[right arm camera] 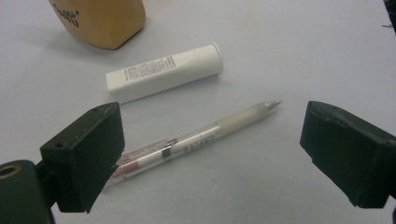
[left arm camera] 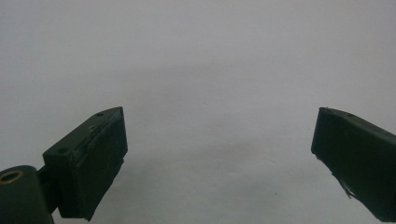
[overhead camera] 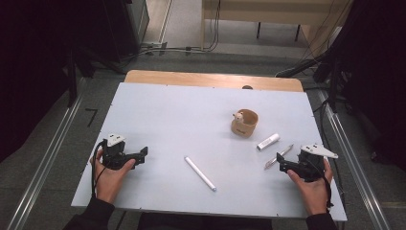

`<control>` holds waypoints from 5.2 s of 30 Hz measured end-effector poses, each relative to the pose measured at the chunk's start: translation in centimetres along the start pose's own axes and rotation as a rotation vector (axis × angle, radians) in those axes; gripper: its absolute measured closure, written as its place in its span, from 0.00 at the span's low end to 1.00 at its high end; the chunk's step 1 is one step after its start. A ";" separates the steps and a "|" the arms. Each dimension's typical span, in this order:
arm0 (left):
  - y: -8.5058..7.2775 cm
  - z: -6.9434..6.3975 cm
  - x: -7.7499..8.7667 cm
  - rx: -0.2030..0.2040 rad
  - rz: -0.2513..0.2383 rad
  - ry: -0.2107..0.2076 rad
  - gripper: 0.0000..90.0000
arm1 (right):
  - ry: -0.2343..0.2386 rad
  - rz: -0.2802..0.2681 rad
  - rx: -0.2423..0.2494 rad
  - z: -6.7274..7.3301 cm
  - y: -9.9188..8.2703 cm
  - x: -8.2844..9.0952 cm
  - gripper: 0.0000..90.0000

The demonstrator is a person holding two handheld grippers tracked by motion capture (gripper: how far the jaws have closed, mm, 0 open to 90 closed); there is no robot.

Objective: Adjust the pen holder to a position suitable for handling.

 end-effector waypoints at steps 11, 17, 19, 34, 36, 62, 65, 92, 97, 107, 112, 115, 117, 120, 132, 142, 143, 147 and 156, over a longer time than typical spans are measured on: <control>0.1 -0.1 0.0 -0.003 -0.004 0.001 0.04 | 0.036 -0.028 0.018 2.1 1.8 -0.4 0.05; 0.0 0.0 0.0 -0.001 -0.002 0.004 0.04 | 0.049 -0.033 0.037 3.4 2.6 -0.8 0.05; 0.0 0.0 0.1 -0.002 0.001 0.002 0.04 | 0.053 -0.031 0.042 3.6 2.8 -0.9 0.05; 0.0 0.0 0.0 0.000 0.001 0.000 0.04 | 0.083 -0.041 0.067 5.7 4.2 -1.6 0.06; -0.1 0.0 -0.1 0.000 0.001 -0.001 0.04 | 0.090 -0.044 0.070 6.0 4.4 -1.7 0.06; -0.1 0.1 0.0 0.001 0.003 -0.003 0.04 | 0.142 -0.113 0.103 10.7 8.8 -2.6 0.10; -0.1 0.1 0.0 0.004 0.000 -0.002 0.04 | 0.146 -0.120 0.114 11.4 9.2 -2.6 0.10; -0.2 0.2 0.0 0.000 0.008 -0.006 0.04 | 0.138 -0.121 0.132 13.6 10.5 -5.5 0.33; -0.2 0.2 0.0 0.003 0.008 -0.007 0.04 | 0.136 -0.110 0.137 13.9 10.2 -6.3 0.43; -0.2 0.3 -0.1 0.004 0.013 -0.009 0.04 | 0.129 -0.106 0.145 14.1 10.0 -6.9 0.66; -0.2 0.2 -0.1 0.004 0.013 -0.011 0.04 | 0.137 -0.105 0.145 14.1 10.0 -6.8 0.66; -0.2 0.2 -0.1 0.006 0.009 -0.012 0.04 | 0.142 -0.104 0.145 14.1 10.0 -6.7 0.66; -0.2 0.2 -0.1 0.007 0.012 -0.011 0.04 | 0.171 -0.105 0.146 14.5 9.9 -6.5 0.67; -0.2 0.1 -0.2 0.004 0.015 -0.011 0.04 | 0.200 -0.108 0.155 15.5 9.8 -6.0 0.67; -0.2 0.1 -0.1 0.001 0.014 -0.017 0.04 | 0.286 -0.110 0.207 20.7 9.2 -4.3 0.67; -0.3 0.0 -0.1 0.003 0.011 -0.019 0.04 | 0.318 -0.116 0.233 22.7 8.8 -3.5 0.66; -0.3 0.0 -0.2 0.004 0.011 -0.020 0.04 | 0.321 -0.116 0.232 22.7 8.8 -3.5 0.66; -0.2 -0.1 -0.4 -0.006 0.021 -0.024 0.04 | 0.318 -0.115 0.225 22.6 8.7 -3.5 0.62; -0.1 -0.3 -0.6 -0.006 0.017 -0.030 0.04 | 0.333 -0.142 0.198 21.7 8.7 -2.2 0.37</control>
Point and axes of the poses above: each handheld gripper's, and its own axes: x roughly backward along the jaws, y roughly out of its top, z roughly to its left, the point moved 7 cm from there along -x, roughly forward along the jaws, and after that the axes turned 13 degrees about -y, right-handed, at the moved point
